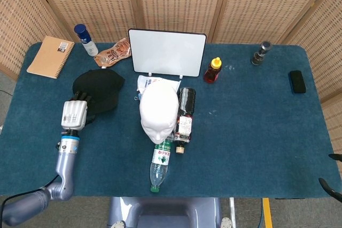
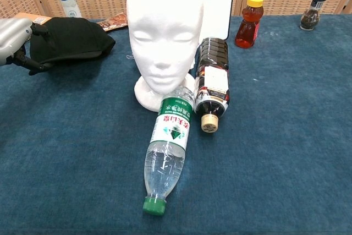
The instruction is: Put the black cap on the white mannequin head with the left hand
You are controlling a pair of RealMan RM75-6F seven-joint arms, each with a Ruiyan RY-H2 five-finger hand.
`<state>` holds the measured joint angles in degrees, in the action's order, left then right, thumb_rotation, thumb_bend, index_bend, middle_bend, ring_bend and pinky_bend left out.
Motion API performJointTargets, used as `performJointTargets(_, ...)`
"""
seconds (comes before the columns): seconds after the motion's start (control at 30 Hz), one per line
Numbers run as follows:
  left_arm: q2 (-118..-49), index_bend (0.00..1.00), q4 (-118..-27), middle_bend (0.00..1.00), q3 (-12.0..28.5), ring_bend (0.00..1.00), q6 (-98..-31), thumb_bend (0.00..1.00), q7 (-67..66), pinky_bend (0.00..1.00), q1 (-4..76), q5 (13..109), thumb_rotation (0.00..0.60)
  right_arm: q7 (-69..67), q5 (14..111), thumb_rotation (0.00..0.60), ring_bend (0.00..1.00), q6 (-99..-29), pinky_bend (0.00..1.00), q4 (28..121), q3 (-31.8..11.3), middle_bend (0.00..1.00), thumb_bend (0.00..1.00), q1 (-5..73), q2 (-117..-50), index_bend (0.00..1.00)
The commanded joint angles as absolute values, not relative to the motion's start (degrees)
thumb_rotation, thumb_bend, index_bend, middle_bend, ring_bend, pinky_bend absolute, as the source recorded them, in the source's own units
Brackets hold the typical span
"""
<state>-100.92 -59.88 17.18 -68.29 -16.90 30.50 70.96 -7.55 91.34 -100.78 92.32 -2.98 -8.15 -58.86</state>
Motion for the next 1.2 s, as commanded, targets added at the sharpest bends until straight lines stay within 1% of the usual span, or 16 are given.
performJointTargets(0.03, -102.1, 0.41, -57.2, 0.32, 17.5, 0.19, -66.9, 0.34, -15.3, 0.46, 31.5, 69.9, 0.6, -7.7, 91.4, 0.6, 0.32, -100.9, 0.32, 92.6, -2.9, 0.37, 0.2, -8.3, -58.7, 0.32)
performJointTargets(0.2, -103.5, 0.41, -53.2, 0.32, 17.1, 0.19, -64.8, 0.37, -13.5, 0.48, 32.8, 69.4, 0.6, -7.2, 91.6, 0.6, 0.32, -100.9, 0.32, 93.1, -2.9, 0.37, 0.2, -8.3, -58.5, 0.32)
performJointTargets(0.33, -104.0, 0.42, -51.7, 0.32, 16.4, 0.19, -64.6, 0.44, -12.0, 0.52, 32.9, 69.7, 0.6, -6.8, 91.7, 0.6, 0.33, -100.9, 0.32, 93.5, -2.9, 0.37, 0.2, -8.3, -58.3, 0.32)
performJointTargets(0.4, -103.9, 0.46, -51.2, 0.32, 16.1, 0.21, -64.3, 0.48, -11.0, 0.56, 32.8, 69.8, 0.6, -6.8, 91.8, 0.6, 0.33, -101.0, 0.32, 93.6, -2.9, 0.37, 0.2, -8.3, -58.2, 0.32)
performJointTargets(0.5, -103.5, 0.55, -50.9, 0.33, 15.8, 0.28, -64.0, 0.53, -8.7, 0.63, 32.7, 70.2, 0.6, -6.6, 92.0, 0.6, 0.33, -101.0, 0.32, 93.8, -2.9, 0.37, 0.2, -8.3, -58.1, 0.32)
performJointTargets(0.6, -102.9, 0.63, -50.8, 0.4, 15.4, 0.37, -64.2, 0.59, -6.7, 0.71, 32.6, 70.9, 0.6, -6.5, 92.2, 0.6, 0.33, -101.1, 0.32, 94.0, -2.8, 0.37, 0.2, -8.3, -58.1, 0.32)
performJointTargets(0.67, -102.3, 0.68, -50.4, 0.45, 14.5, 0.41, -65.3, 0.62, -4.8, 0.74, 32.4, 72.6, 0.6, -6.4, 92.4, 0.6, 0.32, -101.2, 0.32, 94.1, -2.8, 0.37, 0.2, -8.3, -58.1, 0.32)
performJointTargets(0.77, -101.0, 0.71, -50.8, 0.47, 13.4, 0.43, -67.1, 0.63, -2.8, 0.76, 31.8, 74.6, 0.6, -6.3, 92.6, 0.6, 0.33, -101.5, 0.32, 94.2, -2.8, 0.37, 0.2, -8.4, -58.0, 0.32)
performJointTargets(0.9, -98.9, 0.73, -52.6, 0.48, 12.3, 0.44, -69.8, 0.62, -1.5, 0.76, 30.8, 76.8, 0.6, -6.5, 92.8, 0.6, 0.33, -101.6, 0.32, 94.2, -2.8, 0.37, 0.2, -8.4, -58.0, 0.32)
performJointTargets(1.03, -94.1, 0.75, -56.3, 0.49, 10.4, 0.44, -74.7, 0.61, -1.1, 0.76, 29.5, 81.1, 0.6, -6.7, 92.9, 0.6, 0.32, -101.6, 0.32, 93.9, -2.9, 0.37, 0.2, -8.2, -58.2, 0.32)
performJointTargets(1.2, -89.5, 0.76, -59.5, 0.51, 9.9, 0.45, -79.7, 0.62, -3.0, 0.76, 29.0, 84.9, 0.6, -6.9, 93.0, 0.6, 0.33, -101.2, 0.32, 93.6, -2.9, 0.37, 0.2, -7.9, -58.6, 0.32)
